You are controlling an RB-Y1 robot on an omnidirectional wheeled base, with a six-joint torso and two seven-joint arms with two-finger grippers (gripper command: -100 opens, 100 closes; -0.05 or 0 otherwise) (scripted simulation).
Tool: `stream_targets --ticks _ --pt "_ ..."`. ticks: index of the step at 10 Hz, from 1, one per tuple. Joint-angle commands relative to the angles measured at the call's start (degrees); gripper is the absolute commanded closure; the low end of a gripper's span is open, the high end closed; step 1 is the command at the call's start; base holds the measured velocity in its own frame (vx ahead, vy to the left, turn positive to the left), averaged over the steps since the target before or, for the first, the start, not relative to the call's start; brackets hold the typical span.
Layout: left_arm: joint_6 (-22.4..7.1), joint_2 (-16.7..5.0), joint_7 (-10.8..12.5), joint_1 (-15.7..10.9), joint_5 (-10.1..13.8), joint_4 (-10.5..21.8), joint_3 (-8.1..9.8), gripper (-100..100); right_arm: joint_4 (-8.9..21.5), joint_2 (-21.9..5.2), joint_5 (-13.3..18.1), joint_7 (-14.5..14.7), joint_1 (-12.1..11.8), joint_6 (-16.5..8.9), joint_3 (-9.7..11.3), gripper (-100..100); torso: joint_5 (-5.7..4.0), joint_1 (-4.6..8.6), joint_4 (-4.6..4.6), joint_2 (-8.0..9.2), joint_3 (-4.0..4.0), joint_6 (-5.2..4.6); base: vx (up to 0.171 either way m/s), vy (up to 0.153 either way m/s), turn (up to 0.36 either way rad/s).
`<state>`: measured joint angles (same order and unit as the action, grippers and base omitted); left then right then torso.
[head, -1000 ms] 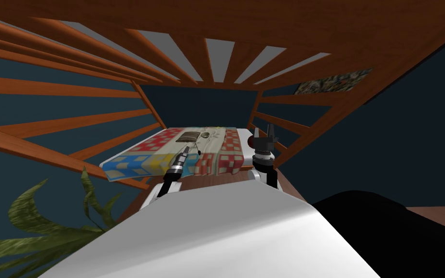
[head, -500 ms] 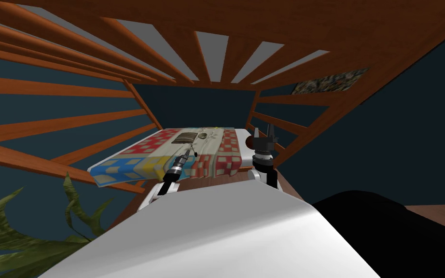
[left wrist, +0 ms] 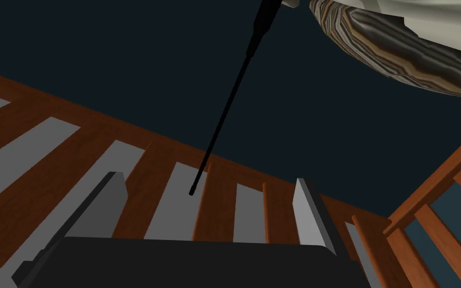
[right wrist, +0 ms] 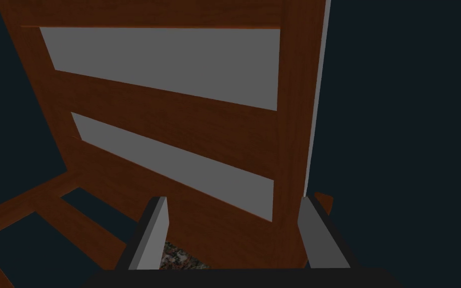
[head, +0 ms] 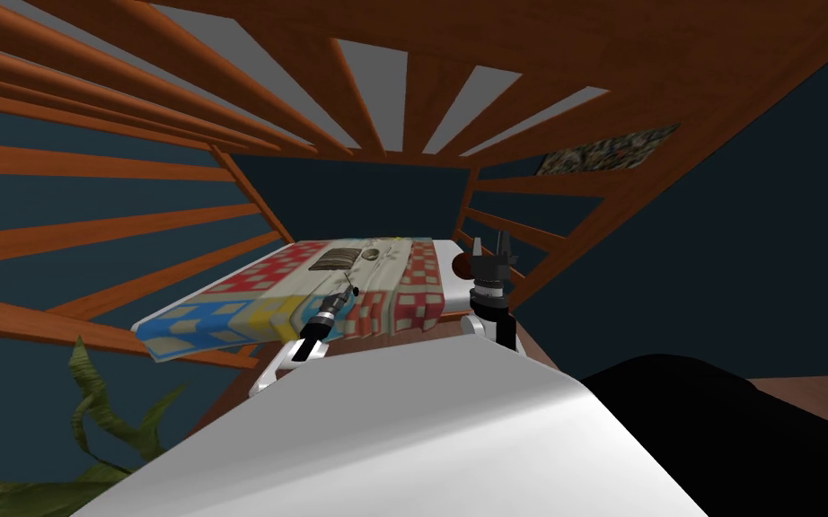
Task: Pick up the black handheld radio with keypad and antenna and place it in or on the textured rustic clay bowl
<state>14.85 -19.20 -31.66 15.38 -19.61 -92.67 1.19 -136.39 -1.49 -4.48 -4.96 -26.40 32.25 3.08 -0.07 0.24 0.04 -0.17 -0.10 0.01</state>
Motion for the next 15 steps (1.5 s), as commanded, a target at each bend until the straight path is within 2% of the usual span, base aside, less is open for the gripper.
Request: stream_targets --ticks 1,8,9,10,11,12,15 --pt "-0.7 -1.2 -1.5 -0.7 -1.6 2.4 0.15 -100 0.0 0.0 0.0 0.0 0.0 0.0 0.0 0 0.00 0.00 0.00 0.00 0.00 0.00 0.054 -0.066 -0.053" --pt "-2.6 -5.0 -6.0 -3.3 -6.8 11.2 0.89 -100 0.0 0.0 0.0 0.0 0.0 0.0 0.0 0 0.01 -0.07 -0.02 0.09 0.05 0.01 0.041 -0.056 -0.035" --pt "-2.4 -4.7 -5.6 -2.8 -6.4 10.1 0.82 -100 0.0 0.0 0.0 0.0 0.0 0.0 0.0 0 0.02 -0.09 -0.02 0.10 0.06 0.02 0.015 -0.015 -0.002" --pt "-2.5 -4.7 -5.7 -2.8 -6.4 10.2 0.83 0 0.0 0.0 0.0 0.0 0.0 0.0 0.0 0 0.03 -0.17 -0.03 0.15 0.08 0.02 0.000 0.000 0.000" --pt "-2.5 -4.7 -5.7 -2.8 -6.4 10.2 0.83 -100 0.0 0.0 0.0 0.0 0.0 0.0 0.0 0 0.04 -0.21 -0.04 0.19 0.11 0.02 0.000 0.000 0.000" --pt "-2.5 -4.7 -5.7 -2.8 -6.4 10.2 0.83 100 0.0 0.0 0.0 0.0 0.0 0.0 0.0 0 0.05 -0.23 -0.05 0.21 0.12 0.02 0.000 0.000 0.000" --pt "-2.5 -4.7 -5.7 -2.8 -6.4 10.2 0.83 100 0.0 0.0 0.0 0.0 0.0 0.0 0.0 0 0.05 -0.24 -0.05 0.23 0.13 0.02 0.000 0.000 0.000"
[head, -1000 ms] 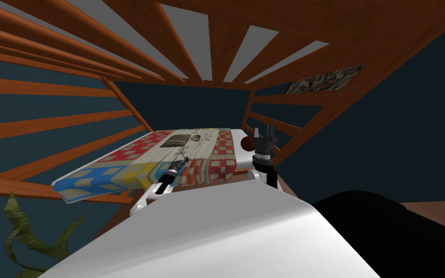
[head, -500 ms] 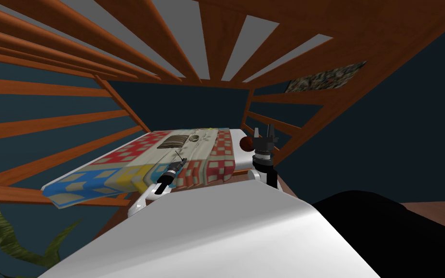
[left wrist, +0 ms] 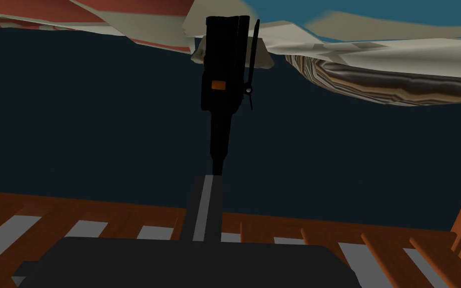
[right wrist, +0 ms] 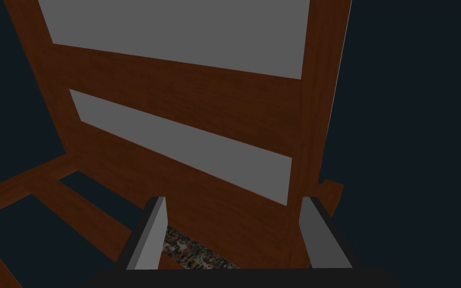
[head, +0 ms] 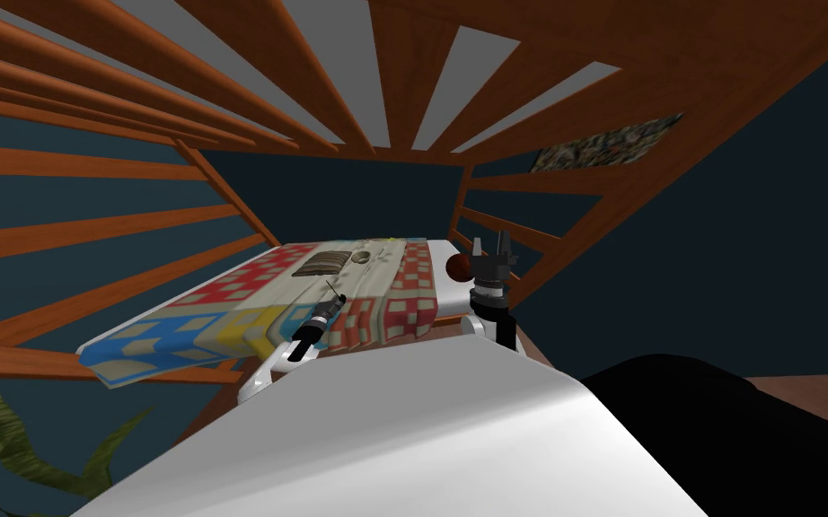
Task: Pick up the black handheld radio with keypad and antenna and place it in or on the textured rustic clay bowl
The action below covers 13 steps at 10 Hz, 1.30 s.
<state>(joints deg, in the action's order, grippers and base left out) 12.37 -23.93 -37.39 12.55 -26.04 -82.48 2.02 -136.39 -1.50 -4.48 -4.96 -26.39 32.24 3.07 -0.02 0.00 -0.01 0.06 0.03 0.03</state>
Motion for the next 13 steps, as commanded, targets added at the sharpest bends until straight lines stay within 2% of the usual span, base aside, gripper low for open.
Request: stream_targets --ticks 1,2,3,13 --pt "0.0 0.0 0.0 0.0 0.0 0.0 0.00 100 0.0 0.0 0.0 0.0 0.0 0.0 0.0 0 0.00 0.00 0.00 0.00 0.00 0.00 0.000 0.000 0.000" --pt "0.0 0.0 0.0 0.0 0.0 0.0 0.00 0 0.0 0.0 0.0 0.0 0.0 0.0 0.0 0 0.00 0.00 0.00 0.00 0.00 0.00 0.000 0.000 0.000" --pt "1.7 1.5 -1.4 0.0 -0.5 0.7 0.36 -100 0.0 0.0 0.0 0.0 0.0 0.0 0.0 0 0.00 0.00 0.00 0.00 0.00 0.00 0.013 0.020 0.080" --pt "12.5 10.9 -10.3 -0.1 -4.1 4.9 2.66 -100 0.0 0.0 0.0 0.0 0.0 0.0 0.0 0 0.03 -0.11 0.03 -0.11 -0.07 0.00 0.029 0.032 0.067"
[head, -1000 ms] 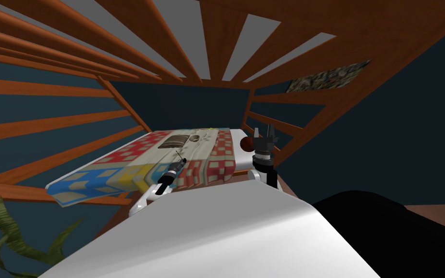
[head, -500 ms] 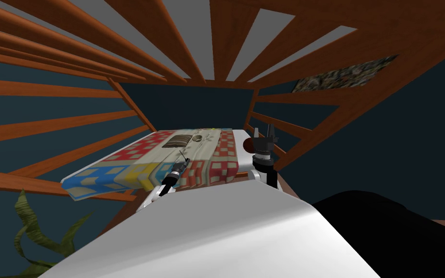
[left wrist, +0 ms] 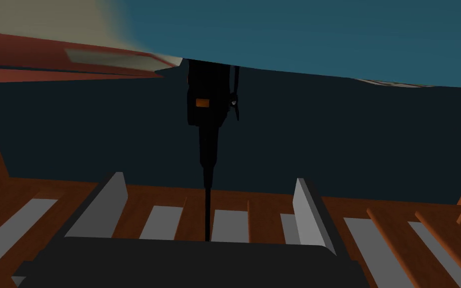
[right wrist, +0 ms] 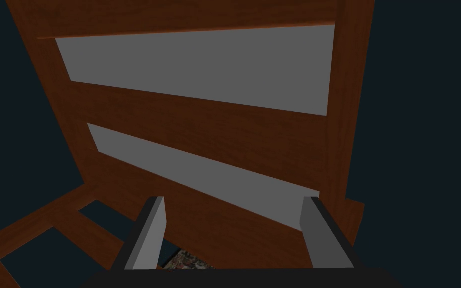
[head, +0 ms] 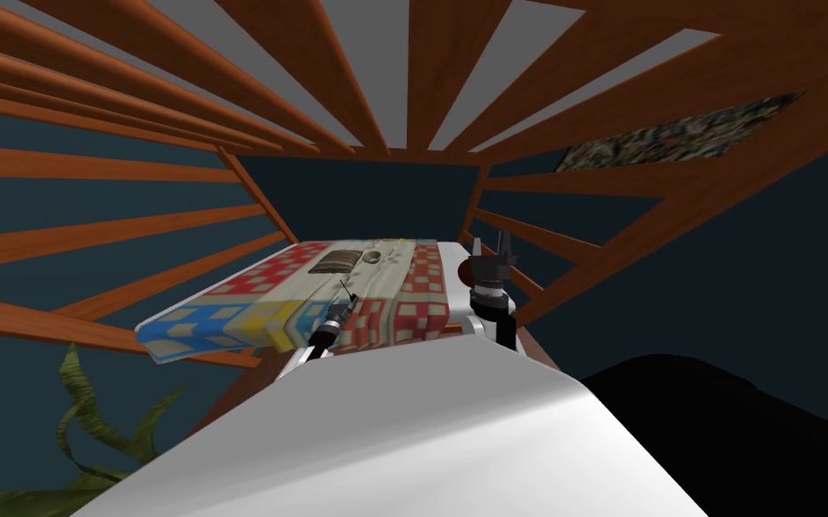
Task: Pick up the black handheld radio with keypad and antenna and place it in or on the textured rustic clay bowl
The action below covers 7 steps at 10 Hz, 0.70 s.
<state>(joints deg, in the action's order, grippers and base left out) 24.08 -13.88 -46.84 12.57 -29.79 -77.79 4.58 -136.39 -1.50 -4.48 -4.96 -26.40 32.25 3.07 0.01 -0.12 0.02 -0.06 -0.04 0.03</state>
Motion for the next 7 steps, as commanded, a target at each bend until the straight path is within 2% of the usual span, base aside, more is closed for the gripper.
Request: stream_targets --ticks 1,4,5,6,7 --pt "1.7 1.7 -1.6 -0.1 -0.6 0.6 0.30 -100 0.0 0.0 0.0 0.0 0.0 0.0 0.0 0 0.00 0.00 0.00 0.00 0.00 0.00 0.028 0.029 0.070" --pt "5.0 4.6 -4.3 -0.1 -1.7 2.1 1.00 -100 0.0 0.0 0.0 0.0 0.0 0.0 0.0 0 0.00 0.00 0.00 0.02 0.01 0.00 0.030 0.030 0.067" --pt "4.2 3.9 -3.6 0.0 -1.4 1.8 0.87 -100 0.0 0.0 0.0 0.0 0.0 0.0 0.0 0 0.00 0.02 0.00 -0.01 0.00 0.00 0.018 0.010 0.011" --pt "4.5 4.0 -3.8 0.0 -1.5 1.8 0.88 0 0.0 0.0 0.0 0.0 0.0 0.0 0.0 0 -0.01 0.06 -0.01 0.04 0.02 -0.01 0.000 0.000 0.000" --pt "4.4 4.0 -3.8 0.0 -1.5 1.8 0.88 -100 0.0 0.0 0.0 0.0 0.0 0.0 0.0 0 -0.02 0.09 -0.02 0.09 0.05 -0.01 0.000 0.000 0.000"
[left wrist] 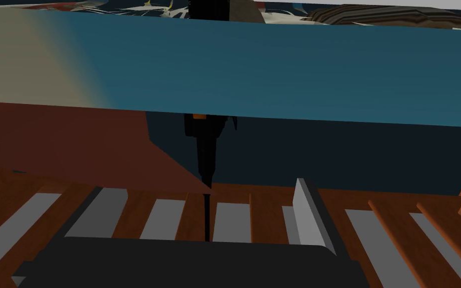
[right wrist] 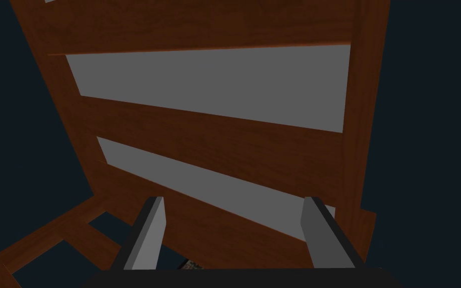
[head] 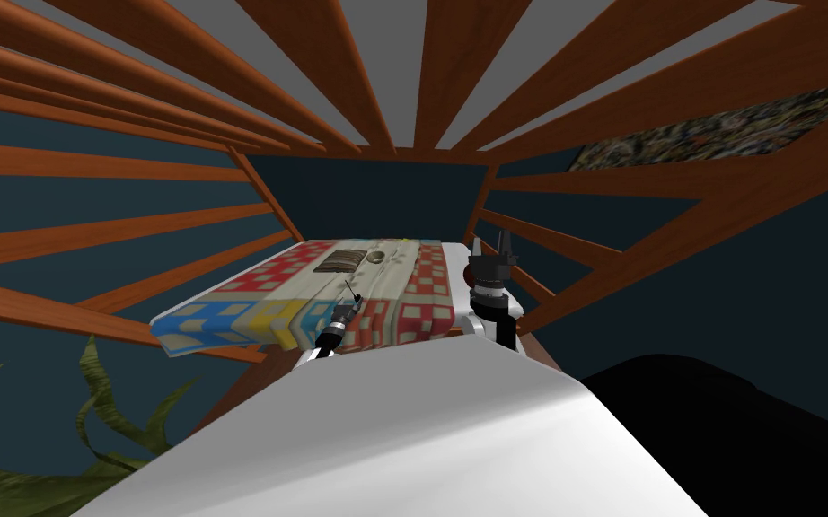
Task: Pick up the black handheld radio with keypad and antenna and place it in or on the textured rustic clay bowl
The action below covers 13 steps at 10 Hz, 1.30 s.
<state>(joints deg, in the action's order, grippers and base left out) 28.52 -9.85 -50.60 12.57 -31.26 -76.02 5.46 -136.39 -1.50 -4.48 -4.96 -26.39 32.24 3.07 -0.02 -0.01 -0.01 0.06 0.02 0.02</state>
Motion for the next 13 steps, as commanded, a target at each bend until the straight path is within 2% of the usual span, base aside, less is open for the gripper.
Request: stream_targets --ticks 1,5,6,7,9,10,11,12,13 --pt "0.0 0.0 0.0 0.0 0.0 0.0 0.00 100 0.0 0.0 0.0 0.0 0.0 0.0 0.0 0 0.00 0.00 0.00 0.00 0.00 0.00 0.000 0.000 0.000" --pt "0.0 0.0 0.0 0.0 0.0 0.0 0.00 100 0.0 0.0 0.0 0.0 0.0 0.0 0.0 0 0.00 0.01 0.00 0.02 0.01 0.00 0.000 0.000 0.000" --pt "0.0 0.0 0.0 0.0 0.0 0.0 0.00 0 0.0 0.0 0.0 0.0 0.0 0.0 0.0 0 0.00 0.01 0.00 0.02 0.01 0.00 0.000 0.000 0.000" --pt "1.6 0.4 0.0 0.4 -0.2 1.7 -1.40 -100 0.0 0.0 0.0 0.0 0.0 0.0 0.0 0 0.00 0.01 0.00 0.02 0.01 0.00 0.004 0.101 -0.111" --pt "3.4 0.8 0.1 0.8 -0.3 3.4 -2.88 -100 0.0 0.0 0.0 0.0 0.0 0.0 0.0 0 0.11 -0.53 0.00 0.03 0.02 0.00 0.000 0.161 -0.143" --pt "2.5 0.7 0.0 0.5 -0.3 2.7 -2.42 -100 0.0 0.0 0.0 0.0 0.0 0.0 0.0 0 0.13 -0.60 -0.01 0.02 0.01 0.00 0.002 0.077 -0.035" --pt "2.6 0.7 0.1 0.6 -0.3 2.7 -2.55 0 0.0 0.0 0.0 0.0 0.0 0.0 0.0 0 0.09 -0.34 0.00 0.00 0.00 0.01 0.000 0.015 0.004" --pt "2.6 0.7 0.1 0.6 -0.3 2.7 -2.53 -100 0.0 0.0 0.0 0.0 0.0 0.0 0.0 0 0.03 -0.12 0.00 0.00 0.00 0.01 0.000 0.006 -0.001" --pt "2.6 0.7 0.1 0.6 -0.3 2.7 -2.53 100 0.0 0.0 0.0 0.0 0.0 0.0 0.0 0 0.01 -0.04 0.00 0.00 0.00 0.01 0.000 0.000 0.000"
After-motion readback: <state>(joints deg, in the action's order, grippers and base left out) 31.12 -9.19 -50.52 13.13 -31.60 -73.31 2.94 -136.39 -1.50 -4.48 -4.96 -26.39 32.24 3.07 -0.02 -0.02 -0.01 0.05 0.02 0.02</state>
